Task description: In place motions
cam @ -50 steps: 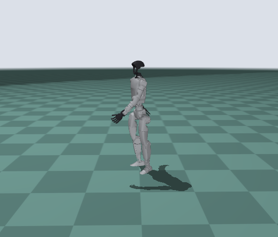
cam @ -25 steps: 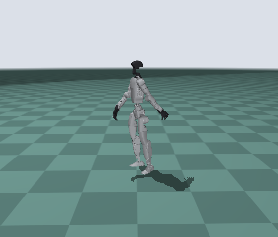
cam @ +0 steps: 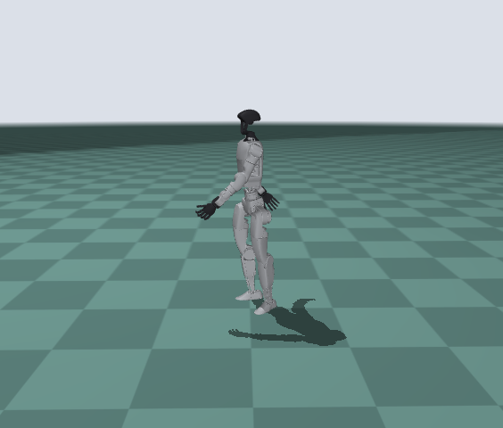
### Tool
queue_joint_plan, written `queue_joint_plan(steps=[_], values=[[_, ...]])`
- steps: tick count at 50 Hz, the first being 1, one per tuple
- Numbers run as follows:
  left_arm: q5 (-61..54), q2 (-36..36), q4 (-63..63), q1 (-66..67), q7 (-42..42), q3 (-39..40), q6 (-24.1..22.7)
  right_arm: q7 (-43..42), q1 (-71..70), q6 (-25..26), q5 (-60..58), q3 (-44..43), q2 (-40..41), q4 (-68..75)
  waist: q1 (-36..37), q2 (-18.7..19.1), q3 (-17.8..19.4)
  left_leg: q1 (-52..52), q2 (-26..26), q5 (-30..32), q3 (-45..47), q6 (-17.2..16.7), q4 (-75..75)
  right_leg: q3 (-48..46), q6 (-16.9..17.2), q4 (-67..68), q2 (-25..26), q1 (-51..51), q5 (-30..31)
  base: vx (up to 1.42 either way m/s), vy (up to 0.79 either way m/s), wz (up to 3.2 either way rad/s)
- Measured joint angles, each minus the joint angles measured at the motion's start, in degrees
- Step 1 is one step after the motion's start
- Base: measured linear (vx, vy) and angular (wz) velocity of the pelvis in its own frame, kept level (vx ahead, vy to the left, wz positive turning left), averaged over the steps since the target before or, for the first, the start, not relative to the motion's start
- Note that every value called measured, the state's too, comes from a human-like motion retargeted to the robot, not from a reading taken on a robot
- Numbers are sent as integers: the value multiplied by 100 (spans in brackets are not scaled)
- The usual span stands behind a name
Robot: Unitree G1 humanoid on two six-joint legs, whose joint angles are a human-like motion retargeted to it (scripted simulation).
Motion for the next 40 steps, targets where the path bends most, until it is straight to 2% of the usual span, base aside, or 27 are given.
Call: queue_joint_plan(steps=[7,12,15,18,20,22,27,31,35,40], values=[[242,28,-439,-28,23,-348,-373,-58,79,297,210,-9,-14,0,119,13,23,19,-21,-5,-18,13,3,-17,16,7,-23,27,8,0,1,1],[465,81,446,633,-41,-176,-331,78,-805,112,117,612,258,0,197,40,-34,10,-55,5,-59,29,-24,-54,22,17,-45,9,1,4,7,8],[663,122,1546,1108,26,147,-99,262,-1574,-166,-90,1068,531,0,241,47,-58,59,-85,10,-78,36,-59,-72,17,23,-62,21,2,4,7,7],[809,293,2816,1648,251,633,350,627,-2388,-465,-313,1451,827,-267,251,57,-48,123,-97,9,-56,28,-87,-48,6,39,-72,31,5,1,2,0],[797,380,3045,2309,508,897,810,888,-2814,-597,-396,1658,1047,-795,228,63,-3,157,-95,5,-20,19,-103,-9,0,60,-69,19,-2,0,0,0],[778,481,3045,3084,621,1078,1020,1096,-3159,-753,-372,1847,1266,-1380,180,74,37,177,-80,1,17,4,-109,36,2,91,-65,-8,-13,-3,-1,-9],[1336,735,3045,4749,107,1391,661,1381,-3707,-1077,-30,2270,1595,-2719,133,78,71,169,-45,-16,92,-38,-101,130,12,155,-83,-107,-18,-4,-1,-10],[1593,836,3045,5581,102,1596,870,1443,-3902,-1357,51,2486,1592,-3344,119,58,117,150,-37,-22,68,-51,-75,110,12,163,-98,-108,-18,0,0,0],[1371,763,3045,5780,329,1685,1145,1473,-3829,-1496,-273,2639,1478,-3505,44,59,157,123,-28,-23,12,-46,-43,56,12,145,-97,-73,-17,0,0,0],[1144,622,3045,4994,367,1496,872,1160,-3334,-1483,-712,2606,1266,-2834,29,49,100,31,-44,-5,-38,-28,-31,6,18,125,-113,-97,-13,0,0,0]])
